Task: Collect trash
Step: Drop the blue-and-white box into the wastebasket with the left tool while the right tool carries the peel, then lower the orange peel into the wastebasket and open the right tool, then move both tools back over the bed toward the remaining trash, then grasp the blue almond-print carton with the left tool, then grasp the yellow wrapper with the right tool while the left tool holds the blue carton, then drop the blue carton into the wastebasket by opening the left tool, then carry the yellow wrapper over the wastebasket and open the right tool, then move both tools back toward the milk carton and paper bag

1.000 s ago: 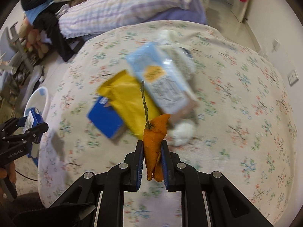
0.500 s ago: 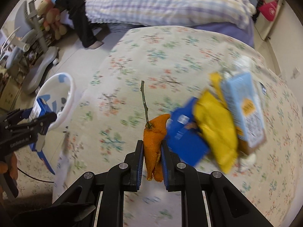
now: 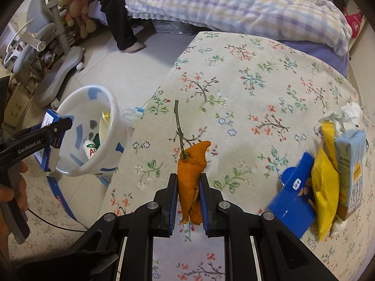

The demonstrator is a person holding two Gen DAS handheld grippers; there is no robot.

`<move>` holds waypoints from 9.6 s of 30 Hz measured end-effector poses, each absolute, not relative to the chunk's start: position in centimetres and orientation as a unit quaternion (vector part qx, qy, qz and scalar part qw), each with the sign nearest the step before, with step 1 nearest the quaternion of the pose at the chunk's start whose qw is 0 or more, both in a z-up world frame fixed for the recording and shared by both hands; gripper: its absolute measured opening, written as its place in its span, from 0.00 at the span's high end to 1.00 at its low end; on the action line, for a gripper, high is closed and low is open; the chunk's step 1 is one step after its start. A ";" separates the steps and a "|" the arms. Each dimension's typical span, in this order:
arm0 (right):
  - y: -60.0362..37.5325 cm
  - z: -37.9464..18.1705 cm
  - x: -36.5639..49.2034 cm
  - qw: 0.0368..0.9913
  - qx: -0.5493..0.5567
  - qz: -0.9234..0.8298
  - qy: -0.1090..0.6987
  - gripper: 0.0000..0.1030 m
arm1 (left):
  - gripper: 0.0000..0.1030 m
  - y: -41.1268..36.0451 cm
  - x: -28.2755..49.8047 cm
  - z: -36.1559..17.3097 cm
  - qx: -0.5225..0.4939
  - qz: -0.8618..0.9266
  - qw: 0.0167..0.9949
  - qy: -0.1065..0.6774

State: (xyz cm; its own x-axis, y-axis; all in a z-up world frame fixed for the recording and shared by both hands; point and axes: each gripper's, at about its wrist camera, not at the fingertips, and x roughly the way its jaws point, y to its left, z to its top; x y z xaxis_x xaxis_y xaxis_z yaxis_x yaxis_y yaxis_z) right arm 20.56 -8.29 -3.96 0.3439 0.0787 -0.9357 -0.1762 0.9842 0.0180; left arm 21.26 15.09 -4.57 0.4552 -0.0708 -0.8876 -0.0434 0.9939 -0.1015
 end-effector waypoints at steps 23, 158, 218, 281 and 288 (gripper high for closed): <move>0.9 -5.2 22.5 0.809 -0.043 0.135 0.570 0.83 | 0.12 21.5 15.2 -6.0 -0.047 0.061 0.811 0.580; -23.5 0.1 17.6 0.846 0.048 0.053 0.529 0.41 | 0.33 -4.5 16.1 -3.0 0.044 -0.204 0.783 0.586; -10.1 -3.1 20.7 0.828 -0.009 0.101 0.551 0.83 | 0.33 16.0 17.0 -3.1 -0.048 -0.004 0.854 0.519; -14.2 0.9 17.3 0.837 0.058 0.053 0.541 0.35 | 0.10 15.9 13.4 -2.3 -0.076 0.010 0.823 0.563; -21.5 1.8 16.0 0.844 0.087 0.013 0.529 0.32 | 0.10 10.2 14.2 -1.5 -0.057 -0.026 0.824 0.563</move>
State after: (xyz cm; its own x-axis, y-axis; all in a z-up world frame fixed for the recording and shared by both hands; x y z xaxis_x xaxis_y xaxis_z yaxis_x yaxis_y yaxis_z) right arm 16.04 -21.45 1.85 0.4401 0.1144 -0.8906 0.0705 0.9844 0.1613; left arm 14.16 10.18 -1.51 0.3636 -0.1069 -0.9254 -0.0211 0.9922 -0.1229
